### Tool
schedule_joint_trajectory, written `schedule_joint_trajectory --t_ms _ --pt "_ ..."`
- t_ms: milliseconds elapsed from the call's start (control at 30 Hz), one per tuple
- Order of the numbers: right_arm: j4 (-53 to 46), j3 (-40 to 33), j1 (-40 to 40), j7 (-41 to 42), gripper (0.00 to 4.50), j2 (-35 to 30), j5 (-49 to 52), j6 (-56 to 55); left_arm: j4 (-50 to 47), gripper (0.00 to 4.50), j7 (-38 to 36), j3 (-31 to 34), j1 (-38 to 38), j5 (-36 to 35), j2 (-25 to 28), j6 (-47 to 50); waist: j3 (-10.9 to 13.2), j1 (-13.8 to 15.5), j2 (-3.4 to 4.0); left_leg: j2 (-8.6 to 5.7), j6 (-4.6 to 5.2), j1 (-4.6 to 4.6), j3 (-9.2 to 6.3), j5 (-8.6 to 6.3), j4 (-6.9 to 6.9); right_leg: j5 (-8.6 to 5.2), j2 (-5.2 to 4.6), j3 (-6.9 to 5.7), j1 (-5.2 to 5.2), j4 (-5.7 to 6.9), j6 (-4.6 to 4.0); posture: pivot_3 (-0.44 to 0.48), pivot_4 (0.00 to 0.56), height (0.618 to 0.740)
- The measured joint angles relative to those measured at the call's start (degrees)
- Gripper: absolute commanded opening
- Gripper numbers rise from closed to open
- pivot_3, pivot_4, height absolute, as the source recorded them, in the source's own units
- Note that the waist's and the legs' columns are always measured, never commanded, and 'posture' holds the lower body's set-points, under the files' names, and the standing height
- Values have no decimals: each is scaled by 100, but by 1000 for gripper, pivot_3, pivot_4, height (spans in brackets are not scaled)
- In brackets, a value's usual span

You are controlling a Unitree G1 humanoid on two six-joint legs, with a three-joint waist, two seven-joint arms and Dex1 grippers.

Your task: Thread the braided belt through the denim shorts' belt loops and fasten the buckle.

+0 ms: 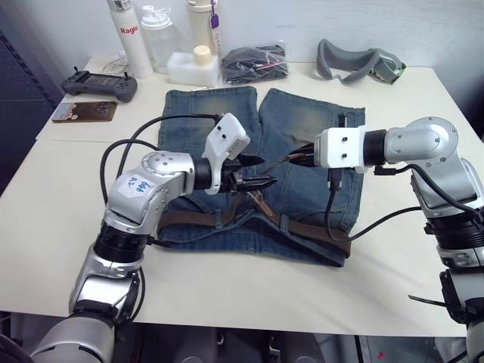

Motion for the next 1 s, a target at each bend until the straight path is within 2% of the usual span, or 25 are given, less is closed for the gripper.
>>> schedule_joint_trajectory --t_ms 133,167,233,300,333,467,600,700,800,833,867,900,1000 --pt "-152 -36 87 13 0 -9 56 307 165 19 62 25 -81 71 -122 -21 0 -4 0 0 0 1 0 0 0 0 0 0 0 1 0 0 150 656" --pt "-176 -66 109 -1 0 -7 93 447 193 19 84 32 -82 72 -160 -18 0 -8 0 0 0 1 1 0 -1 0 0 0 -1 2 0 0 150 656" --pt "-293 -181 166 -60 870 40 207 863 225 0 119 103 -82 68 -243 -5 0 -10 0 0 0 1 0 0 -1 0 1 0 0 2 0 0 150 656" --pt "-388 -301 223 -163 1525 126 387 1273 235 0 138 146 -81 38 -254 66 0 -10 0 0 0 2 0 0 -1 0 1 0 0 3 0 0 150 656" --pt "-461 -348 282 -190 2129 138 476 1458 235 0 154 172 -77 -10 -272 123 0 -1 0 0 0 1 -2 0 -1 0 0 -1 1 1 0 0 150 656" --pt "-728 -792 640 -381 3951 147 1069 2584 121 0 529 688 97 -263 -419 612 0 5 0 0 1 1 -4 1 -1 0 0 -2 6 -3 0 0 150 656" --pt "-865 -1584 926 -831 3951 536 2062 4035 -35 0 960 1075 346 -357 -484 981 0 -12 0 2 0 3 -6 2 -2 0 1 -3 5 2 0 0 150 656" --pt "-1019 -1847 1080 -1093 3139 789 2571 4678 -209 0 1185 1352 365 -537 -626 1195 0 -6 0 2 0 5 -6 2 -3 0 1 -3 8 0 0 0 150 656" --pt "-1207 -1998 1256 -1533 1596 1372 3061 5204 -331 0 1461 1665 364 -783 -861 1503 -1 -17 0 2 0 6 -5 2 -5 0 1 -1 7 2 0 0 150 656" --pt "-1227 -1987 1279 -1664 1377 1549 3180 5348 -354 0 1515 1699 365 -834 -913 1596 -1 -15 0 2 -2 6 -4 3 -6 0 1 0 5 4 0 0 150 656" --pt "-1260 -1929 1300 -1854 678 1765 3292 5528 -361 0 1620 1729 366 -901 -990 1729 -1 -10 0 1 -2 5 -5 3 -6 0 1 -1 4 4 0 0 150 656" --pt "-1293 -1865 1310 -1971 203 1887 3362 5629 -362 0 1699 1784 366 -970 -1058 1825 -1 -4 0 1 -2 4 -5 3 -6 0 1 -1 3 5 0 0 150 656" --pt "-1358 -1834 1316 -2339 81 2300 3479 5745 -361 0 1949 2103 356 -1129 -1274 2005 -1 -8 -1 0 -2 5 -5 3 -6 0 2 -1 4 3 0 0 150 656"
